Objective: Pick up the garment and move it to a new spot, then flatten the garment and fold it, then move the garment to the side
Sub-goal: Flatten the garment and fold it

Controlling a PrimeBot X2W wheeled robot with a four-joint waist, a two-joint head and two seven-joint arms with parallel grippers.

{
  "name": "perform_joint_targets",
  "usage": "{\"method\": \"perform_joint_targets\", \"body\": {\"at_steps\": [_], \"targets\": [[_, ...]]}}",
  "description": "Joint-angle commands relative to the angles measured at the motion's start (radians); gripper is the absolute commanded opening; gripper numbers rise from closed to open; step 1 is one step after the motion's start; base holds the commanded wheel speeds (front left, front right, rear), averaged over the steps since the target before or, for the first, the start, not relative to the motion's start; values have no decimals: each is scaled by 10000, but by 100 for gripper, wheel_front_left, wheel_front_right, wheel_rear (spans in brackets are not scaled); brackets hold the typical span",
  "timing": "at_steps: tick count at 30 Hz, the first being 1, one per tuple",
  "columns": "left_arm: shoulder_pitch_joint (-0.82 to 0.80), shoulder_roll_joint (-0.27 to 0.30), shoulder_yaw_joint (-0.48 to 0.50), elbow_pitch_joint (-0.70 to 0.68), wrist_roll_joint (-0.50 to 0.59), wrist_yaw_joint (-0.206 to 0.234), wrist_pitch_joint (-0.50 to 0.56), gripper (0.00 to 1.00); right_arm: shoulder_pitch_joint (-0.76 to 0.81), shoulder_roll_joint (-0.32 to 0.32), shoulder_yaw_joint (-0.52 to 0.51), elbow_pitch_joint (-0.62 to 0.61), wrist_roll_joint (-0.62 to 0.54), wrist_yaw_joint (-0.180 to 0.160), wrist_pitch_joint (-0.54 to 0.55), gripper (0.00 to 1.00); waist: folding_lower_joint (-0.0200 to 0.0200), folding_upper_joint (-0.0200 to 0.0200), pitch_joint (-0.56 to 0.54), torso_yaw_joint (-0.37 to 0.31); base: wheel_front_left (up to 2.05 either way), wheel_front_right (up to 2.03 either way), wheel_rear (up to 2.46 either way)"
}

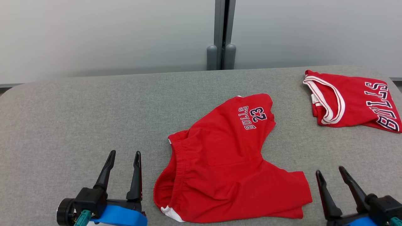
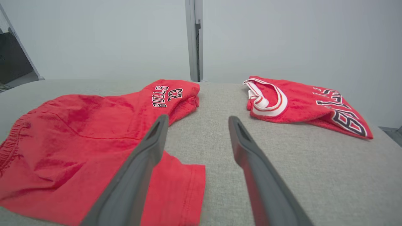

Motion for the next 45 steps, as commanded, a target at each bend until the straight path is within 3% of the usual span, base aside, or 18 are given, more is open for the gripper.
{"method": "perform_joint_targets", "body": {"at_steps": [1,13,21,34,45], "targets": [[71,-3,41,-31,62,-11,-1,100,-175,153,25,-157,-49,5,-79,100,1,0,-8,-4,0,0,0],[-135,-3,-149,-46,137,-12,-1,100,-1116,1395,623,-133,-252,5,-251,100,1,0,134,-23,0,0,0],[-156,-1,-603,49,184,-12,0,100,-1360,1432,751,224,-276,3,-253,100,1,0,223,-58,0,0,0],[-482,304,-2770,1278,-163,-12,1,100,-1528,1311,864,386,-191,3,-254,100,1,0,394,-467,0,0,0],[-384,460,-2724,2308,-491,-12,0,100,-1444,1289,780,497,-128,3,-254,100,1,0,550,-681,0,0,0]]}}
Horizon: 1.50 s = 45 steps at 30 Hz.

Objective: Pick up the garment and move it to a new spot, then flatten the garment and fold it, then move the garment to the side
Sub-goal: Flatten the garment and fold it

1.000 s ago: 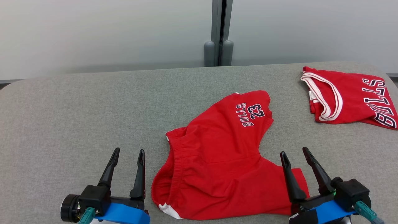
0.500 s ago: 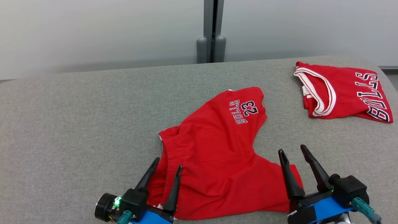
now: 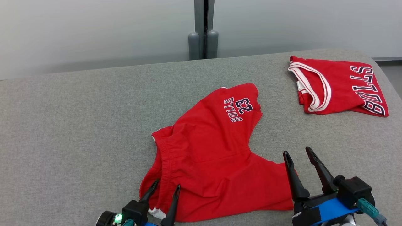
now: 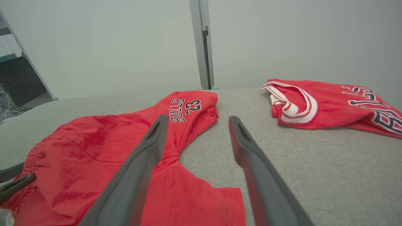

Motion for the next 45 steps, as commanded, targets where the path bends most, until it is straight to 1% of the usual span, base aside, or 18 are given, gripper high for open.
{"method": "perform_joint_targets", "body": {"at_steps": [1,5,11,12,14,15,18,23,30,36,39,42,43,44,45], "targets": [[-39,52,-10,104,-52,-12,0,100,4,-27,-21,35,58,2,-44,100,0,0,20,0,0,0,0],[-131,75,-264,532,-164,-12,0,100,1,-5,28,69,52,2,-44,100,0,0,75,-10,0,0,0],[-407,105,-920,1321,-473,-12,1,100,-142,-36,84,84,77,2,-44,100,0,0,131,-48,0,0,0],[-479,104,-995,1356,-538,-12,1,81,-139,-57,71,74,88,2,-44,100,0,0,137,-42,0,0,0],[-609,97,-1138,1337,-672,-12,1,2,-125,-79,29,50,102,2,-44,100,0,0,151,-17,0,0,0],[-676,93,-1214,1227,-752,-12,0,0,-110,-84,4,41,101,2,-44,100,0,0,154,2,0,0,0],[-850,126,-1315,736,-995,-12,-2,0,-1,-103,-95,30,110,2,-44,100,0,0,141,131,0,0,0],[-954,185,-963,-382,-1132,-12,1,0,122,-119,-171,63,127,2,-40,100,0,0,70,496,0,0,0],[-630,439,0,-1379,-999,-12,-11,0,38,-191,-221,178,148,2,-38,100,0,0,9,1022,0,0,0],[-140,667,1085,-1469,-865,-12,-11,0,-111,-253,-186,299,188,2,-38,100,0,0,31,1149,0,0,0],[21,620,1594,-1329,-853,-12,-11,0,-179,-300,-178,386,184,2,-40,100,0,0,77,1089,0,0,0],[-27,571,1807,-1019,-819,-12,-11,0,-177,-334,-204,508,220,3,-38,100,0,0,108,980,0,0,0],[-77,562,1836,-899,-768,-12,-11,21,-154,-331,-203,568,233,2,-40,100,0,0,106,939,0,0,0],[-150,523,1869,-802,-755,-12,-12,67,-135,-337,-196,596,246,2,-38,100,0,0,109,911,0,0,0],[-200,478,1912,-674,-778,-12,-11,100,-106,-338,-200,621,244,3,-38,100,0,0,107,889,0,0,0]]}}
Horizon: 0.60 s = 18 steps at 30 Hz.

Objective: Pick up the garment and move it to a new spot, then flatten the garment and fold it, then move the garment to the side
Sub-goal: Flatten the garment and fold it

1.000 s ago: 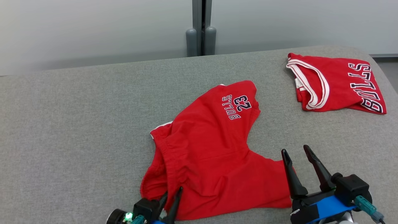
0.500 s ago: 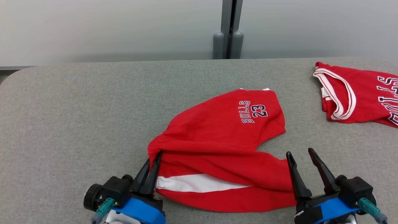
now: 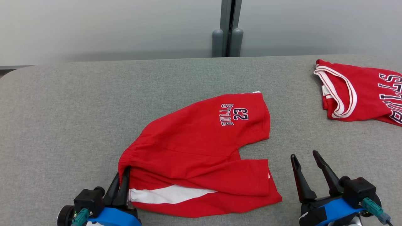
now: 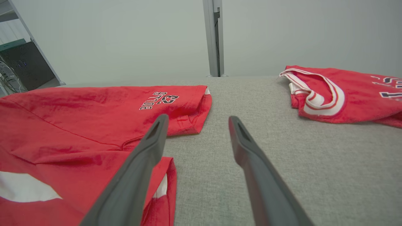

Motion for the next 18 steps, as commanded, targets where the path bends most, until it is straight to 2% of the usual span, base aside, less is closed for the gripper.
{"method": "perform_joint_targets", "body": {"at_steps": [1,8,13,18], "targets": [[-229,-77,106,162,0,-12,-24,100,1,-45,-23,60,74,2,-31,100,0,0,-13,-44,0,0,0],[-53,-290,883,-59,343,-12,-24,100,169,-12,-167,99,83,3,-31,100,0,0,-151,-28,0,0,0],[166,-473,1589,-1085,787,-12,-24,100,244,-22,-234,67,75,2,-32,100,0,0,-315,115,0,0,0],[291,-644,1688,-1739,1058,-12,-24,100,375,-3,-184,107,65,2,-31,100,0,0,-473,188,0,0,0]]}}
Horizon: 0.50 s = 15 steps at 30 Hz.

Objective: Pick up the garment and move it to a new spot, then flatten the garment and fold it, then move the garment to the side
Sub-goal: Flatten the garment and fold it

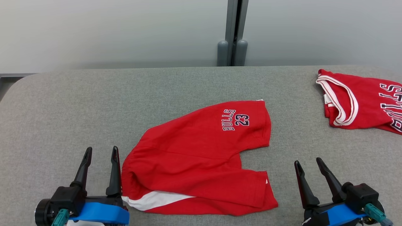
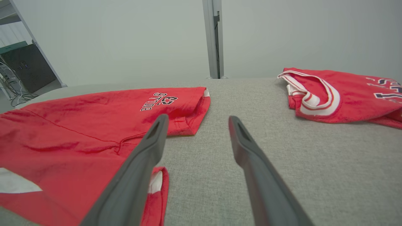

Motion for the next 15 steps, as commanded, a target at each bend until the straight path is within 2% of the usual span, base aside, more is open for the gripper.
{"method": "perform_joint_targets", "body": {"at_steps": [1,15], "targets": [[29,-65,-22,-247,133,-12,-24,100,112,-6,45,23,40,2,-31,100,1,0,-49,0,0,0,0],[169,-278,186,-815,592,-13,-24,100,341,-18,827,557,298,3,-31,100,1,0,-100,-4,0,0,0]]}}
